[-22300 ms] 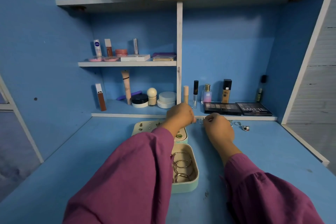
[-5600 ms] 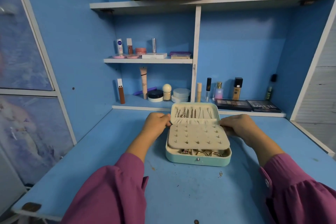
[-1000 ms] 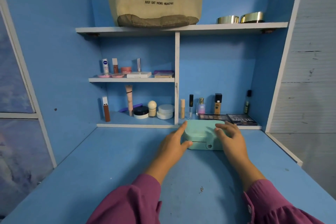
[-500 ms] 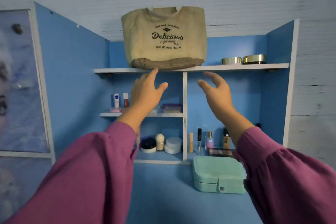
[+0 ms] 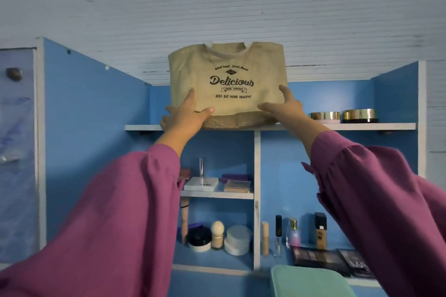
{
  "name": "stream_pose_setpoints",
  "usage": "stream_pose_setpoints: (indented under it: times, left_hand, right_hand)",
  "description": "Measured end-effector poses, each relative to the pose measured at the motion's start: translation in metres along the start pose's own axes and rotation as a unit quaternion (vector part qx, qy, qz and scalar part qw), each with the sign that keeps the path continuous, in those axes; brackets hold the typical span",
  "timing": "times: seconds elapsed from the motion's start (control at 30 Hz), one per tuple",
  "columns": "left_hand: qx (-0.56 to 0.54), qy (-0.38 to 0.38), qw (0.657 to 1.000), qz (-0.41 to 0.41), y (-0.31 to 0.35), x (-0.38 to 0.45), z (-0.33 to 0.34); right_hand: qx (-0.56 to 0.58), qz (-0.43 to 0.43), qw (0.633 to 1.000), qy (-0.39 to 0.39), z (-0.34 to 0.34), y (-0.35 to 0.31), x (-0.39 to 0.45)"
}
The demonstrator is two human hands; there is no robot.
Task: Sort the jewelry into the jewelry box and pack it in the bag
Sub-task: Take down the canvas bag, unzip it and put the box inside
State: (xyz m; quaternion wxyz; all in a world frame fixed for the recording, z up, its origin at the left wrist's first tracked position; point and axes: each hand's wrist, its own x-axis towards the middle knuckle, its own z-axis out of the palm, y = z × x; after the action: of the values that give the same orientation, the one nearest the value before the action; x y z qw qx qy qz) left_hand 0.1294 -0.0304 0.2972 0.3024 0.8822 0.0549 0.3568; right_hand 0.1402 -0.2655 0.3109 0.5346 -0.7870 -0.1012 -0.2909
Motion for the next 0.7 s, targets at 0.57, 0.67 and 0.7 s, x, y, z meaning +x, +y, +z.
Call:
stream_pose_setpoints:
  times: [0.57, 0.67, 0.7]
  left_hand:
    - [-0.170, -0.037, 0.983, 0.067, -0.015, -0.013, -0.002]
    - [-0.179, -0.027, 0.980, 0.082, -0.015, -0.028, -0.012]
    - [-0.180, -0.021, 0.979, 0.093, -0.016, -0.033, -0.015]
  right_hand:
    - [-0.082, -0.028, 0.996, 0.016, 0.011, 0.004, -0.012]
    - [-0.063, -0.047, 0.996, 0.036, 0.008, -0.001, -0.030]
    - [-0.057, -0.052, 0.996, 0.041, 0.007, -0.004, -0.037]
